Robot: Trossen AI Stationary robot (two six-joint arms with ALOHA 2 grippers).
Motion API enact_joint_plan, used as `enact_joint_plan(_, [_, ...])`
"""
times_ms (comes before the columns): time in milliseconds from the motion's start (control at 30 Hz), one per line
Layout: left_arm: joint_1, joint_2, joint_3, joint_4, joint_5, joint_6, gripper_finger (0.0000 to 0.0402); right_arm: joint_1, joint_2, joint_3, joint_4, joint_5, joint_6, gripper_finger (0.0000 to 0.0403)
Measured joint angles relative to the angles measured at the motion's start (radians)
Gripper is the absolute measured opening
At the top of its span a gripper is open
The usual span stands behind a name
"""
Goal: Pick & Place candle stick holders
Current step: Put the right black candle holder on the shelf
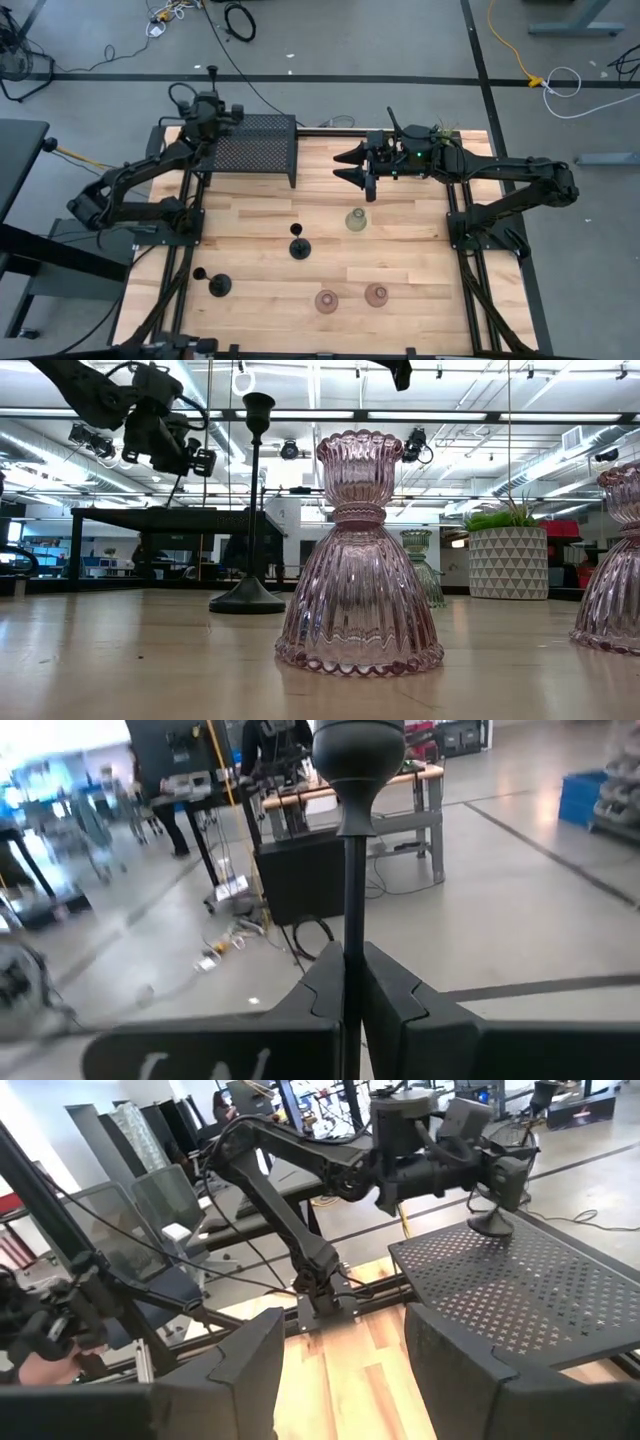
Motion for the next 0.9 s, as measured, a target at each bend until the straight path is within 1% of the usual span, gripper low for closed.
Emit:
enact_joint_plan(67, [0.015, 0.018, 0.000, 0.001, 0.001, -0.077, 0.0015, 0.000, 0.000, 0.000, 0.000, -0.002, 0.000, 0.0207])
enact_joint_plan(133, [0.027, 0.028, 0.002, 0.018, 0.009, -0.123, 0.0015, 0.000, 0.000, 0.000, 0.000, -0.004, 0.000, 0.0207])
enact_joint_plan(333, [0.046, 0.038, 0.002, 0.032, 0.047, -0.087, 0.0015, 0.000, 0.000, 0.000, -0.001, -0.026, 0.000, 0.0207])
enact_joint_plan(467, [0.047, 0.038, 0.002, 0.038, 0.059, -0.088, 0.0015, 0.000, 0.000, 0.000, -0.005, -0.028, 0.000, 0.0207])
enact_joint_plan(733, [0.071, 0.046, 0.001, 0.056, 0.120, -0.086, 0.0015, 0.000, 0.000, 0.000, -0.009, -0.028, 0.000, 0.0207])
enact_joint_plan(900, [0.071, 0.047, 0.002, 0.042, 0.120, -0.091, 0.0016, 0.000, 0.000, 0.000, -0.017, -0.028, -0.004, 0.0207])
